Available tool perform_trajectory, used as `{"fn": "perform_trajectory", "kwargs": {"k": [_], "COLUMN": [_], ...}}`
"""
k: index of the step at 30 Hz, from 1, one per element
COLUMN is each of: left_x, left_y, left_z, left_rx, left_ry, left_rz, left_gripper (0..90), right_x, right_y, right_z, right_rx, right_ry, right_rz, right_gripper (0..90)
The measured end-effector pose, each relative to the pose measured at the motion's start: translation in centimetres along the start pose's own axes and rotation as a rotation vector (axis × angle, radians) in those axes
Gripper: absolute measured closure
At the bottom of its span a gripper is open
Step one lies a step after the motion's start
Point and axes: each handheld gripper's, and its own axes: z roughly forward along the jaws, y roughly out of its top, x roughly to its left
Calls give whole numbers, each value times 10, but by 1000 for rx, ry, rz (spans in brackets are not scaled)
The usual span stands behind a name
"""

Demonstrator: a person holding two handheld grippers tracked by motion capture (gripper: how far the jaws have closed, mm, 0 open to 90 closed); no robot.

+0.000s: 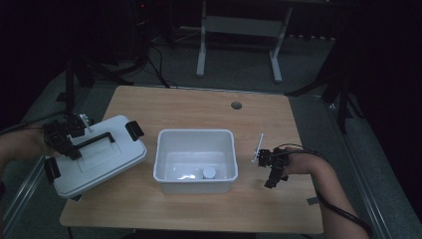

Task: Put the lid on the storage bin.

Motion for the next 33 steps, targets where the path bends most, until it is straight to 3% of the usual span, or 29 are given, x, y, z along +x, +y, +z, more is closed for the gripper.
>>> {"fn": "perform_trajectory", "kwargs": {"k": [8,14,15,21,33], "left_x": [-10,-22,-25,-37,-64], "left_y": [17,43,48,75,133], "left_z": [-39,-56,-58,-66,-66], "left_rx": [-19,-34,-36,-69,-71], "left_ry": [35,37,60,48,23], "left_rz": [43,112,129,198,325], "left_gripper": [835,835,835,835,835], "right_x": [1,1,2,2,0], "right_y": [1,-2,-3,-8,-16], "right_z": [-2,-4,-5,-2,-7], "right_rx": [-6,-10,-11,-3,-5], "right_ry": [-3,-5,-6,0,-5], "right_rz": [-5,-1,-4,2,8], "right_gripper": [178,178,178,178,178]}}
